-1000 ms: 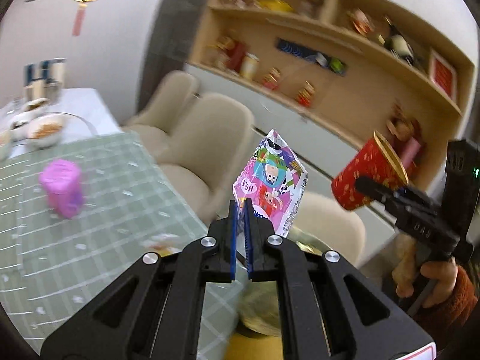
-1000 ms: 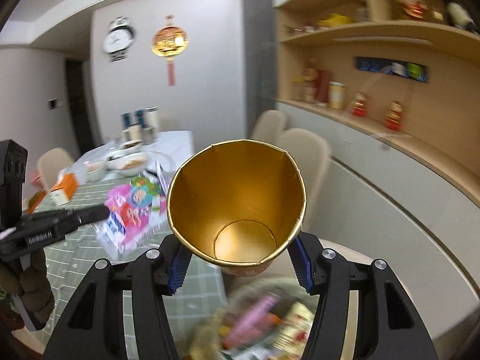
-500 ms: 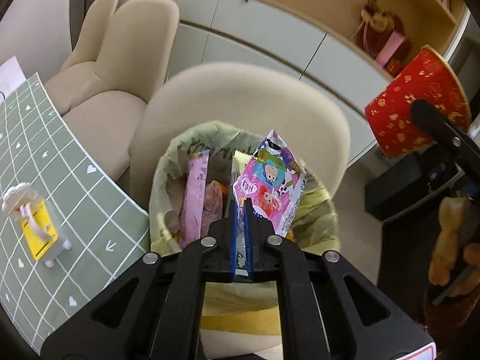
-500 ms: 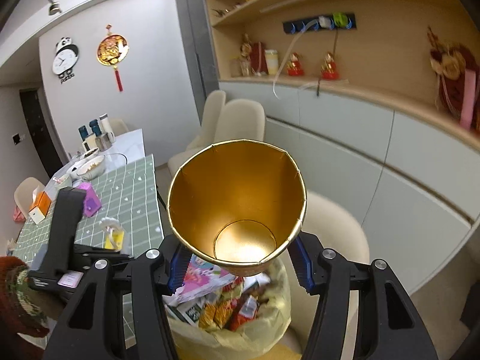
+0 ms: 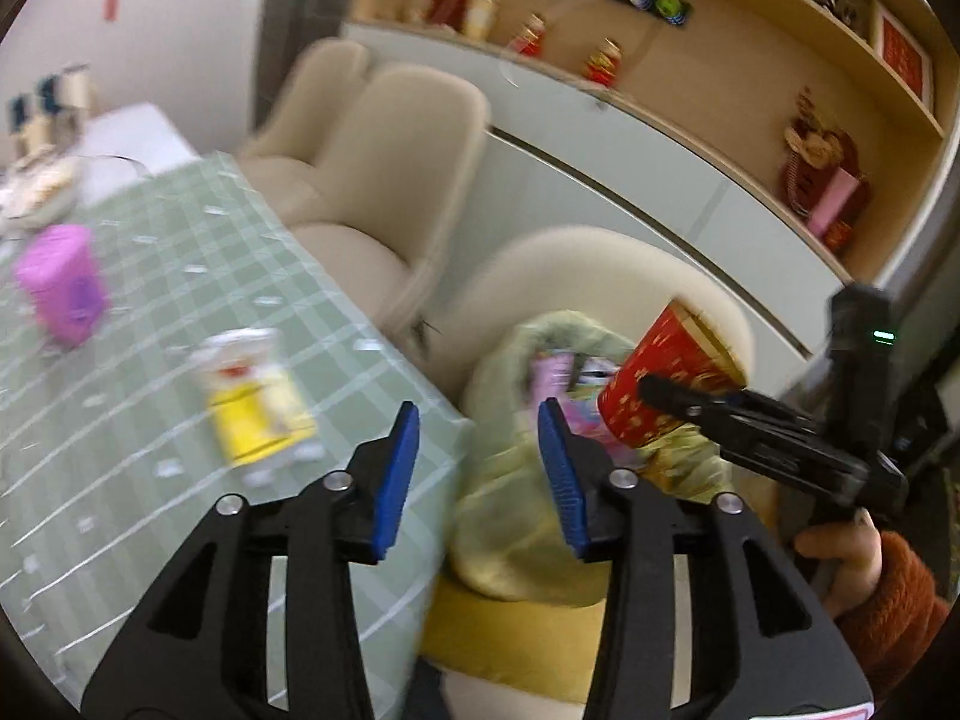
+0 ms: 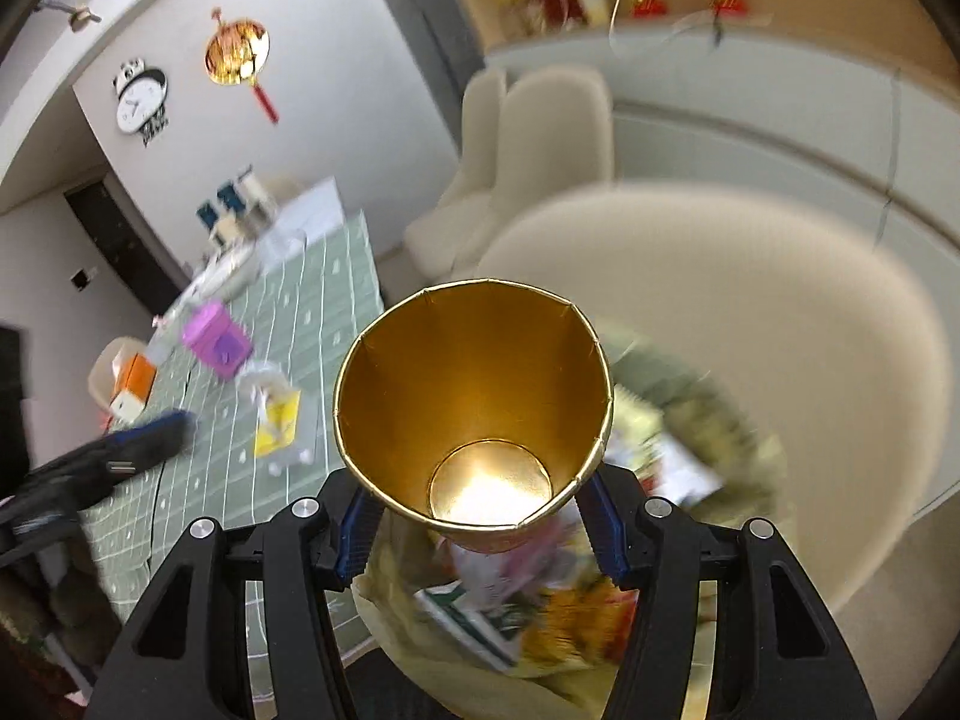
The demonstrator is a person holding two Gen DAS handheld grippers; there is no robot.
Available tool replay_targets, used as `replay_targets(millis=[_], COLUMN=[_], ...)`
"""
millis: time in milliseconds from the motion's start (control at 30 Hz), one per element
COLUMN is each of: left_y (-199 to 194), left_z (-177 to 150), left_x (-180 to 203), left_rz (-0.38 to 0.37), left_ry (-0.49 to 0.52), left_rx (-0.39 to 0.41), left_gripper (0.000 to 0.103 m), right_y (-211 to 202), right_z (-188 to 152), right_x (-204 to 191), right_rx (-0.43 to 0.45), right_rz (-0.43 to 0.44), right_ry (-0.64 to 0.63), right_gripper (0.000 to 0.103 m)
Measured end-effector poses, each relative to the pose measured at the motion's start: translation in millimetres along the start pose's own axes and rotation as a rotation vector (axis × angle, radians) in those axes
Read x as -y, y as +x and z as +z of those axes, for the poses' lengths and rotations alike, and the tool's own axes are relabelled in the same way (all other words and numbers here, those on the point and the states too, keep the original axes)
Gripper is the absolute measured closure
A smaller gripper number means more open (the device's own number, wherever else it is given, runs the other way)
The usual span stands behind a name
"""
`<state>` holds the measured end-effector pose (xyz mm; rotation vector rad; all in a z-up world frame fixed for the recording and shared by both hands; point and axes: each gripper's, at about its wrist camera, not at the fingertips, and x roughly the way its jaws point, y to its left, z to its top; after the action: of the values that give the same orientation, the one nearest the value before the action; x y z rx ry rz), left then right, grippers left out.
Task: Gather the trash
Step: 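Open both grippers over the trash bag to drop the wrapper and cup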
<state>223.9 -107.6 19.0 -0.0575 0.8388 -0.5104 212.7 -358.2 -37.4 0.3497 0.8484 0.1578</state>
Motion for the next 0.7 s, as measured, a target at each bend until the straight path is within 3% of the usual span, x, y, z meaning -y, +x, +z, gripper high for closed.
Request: replay_targets(millis=[133, 233, 500, 700], left_y=[-41, -69, -114, -123], left_z=[-27, -45, -71, -90], left_x=[-32, -47, -50, -35], left_rz=[0.101, 0.162, 0.299, 0.341], left_ry=[-0.081, -0.119, -0.113, -0.110], left_rx=[0.056, 0.100, 0.180, 0.203], left_gripper=[0.058, 0.051, 0.026, 0.022], right_y=[43, 46, 4, -47], right_z=[-13, -15, -21, -34], right_x=[-1, -3, -24, -48], right_rx=[-0.128, -0.133, -0.033, 0.069], right_rz=[-0.031, -0.042, -0.101, -0.088], right_ry=[-0.016, -0.023, -0.111, -0.143], right_gripper=[0.048, 0.047, 0.038, 0.036])
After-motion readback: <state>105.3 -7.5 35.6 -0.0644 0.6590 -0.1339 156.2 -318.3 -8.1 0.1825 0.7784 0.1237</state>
